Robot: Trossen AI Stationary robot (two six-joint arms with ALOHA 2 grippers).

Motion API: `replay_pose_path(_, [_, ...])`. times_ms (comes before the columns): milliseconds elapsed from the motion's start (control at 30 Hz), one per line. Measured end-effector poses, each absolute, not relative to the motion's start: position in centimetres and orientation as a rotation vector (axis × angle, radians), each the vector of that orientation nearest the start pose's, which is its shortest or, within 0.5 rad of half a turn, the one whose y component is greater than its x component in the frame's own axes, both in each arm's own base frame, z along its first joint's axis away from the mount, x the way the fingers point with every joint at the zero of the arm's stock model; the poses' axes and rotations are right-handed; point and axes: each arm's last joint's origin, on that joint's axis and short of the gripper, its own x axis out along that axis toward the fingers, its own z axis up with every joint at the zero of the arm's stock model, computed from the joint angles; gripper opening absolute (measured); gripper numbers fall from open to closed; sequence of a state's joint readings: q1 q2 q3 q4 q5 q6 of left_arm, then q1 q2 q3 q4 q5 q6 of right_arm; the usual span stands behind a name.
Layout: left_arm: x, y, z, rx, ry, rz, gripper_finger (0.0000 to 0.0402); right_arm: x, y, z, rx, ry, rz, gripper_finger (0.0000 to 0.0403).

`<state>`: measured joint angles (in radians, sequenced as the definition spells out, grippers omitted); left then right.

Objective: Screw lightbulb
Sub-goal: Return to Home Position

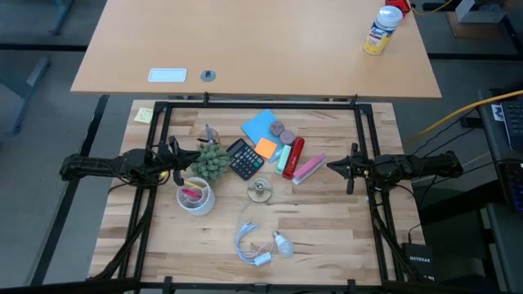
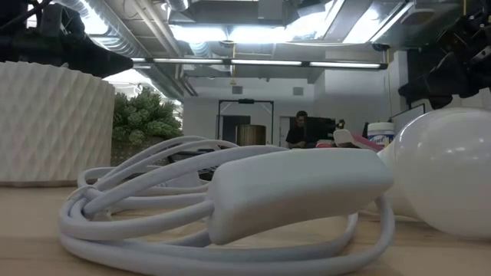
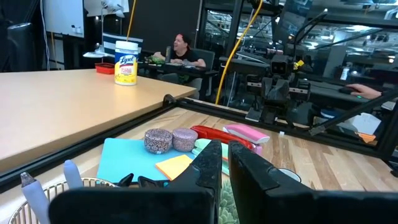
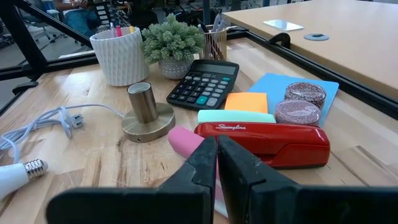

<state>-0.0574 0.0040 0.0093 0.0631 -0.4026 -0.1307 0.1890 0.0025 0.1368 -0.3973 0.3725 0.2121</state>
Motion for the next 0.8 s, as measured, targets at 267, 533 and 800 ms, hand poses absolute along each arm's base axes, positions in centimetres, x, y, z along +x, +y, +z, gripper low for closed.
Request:
replay_pose_path(267, [9.54,0.59,17.23,-0.145,-0.089,0.34,0.0021,8.27,0.51,17.18,0.137,0.232,-0.208,0.0021])
replay_pose_path(533, [9.53,0.59,17.24,-0.145,-0.09,0.34,0.0021,8.34,0.52,17.24,0.142,0.218,-0.208,0.0021])
replay_pose_path(800, [9.53,0.59,17.24,-0.145,-0.09,0.34,0.0021,8.34,0.53,17.25,0.142,0.217,-0.207,0.0021])
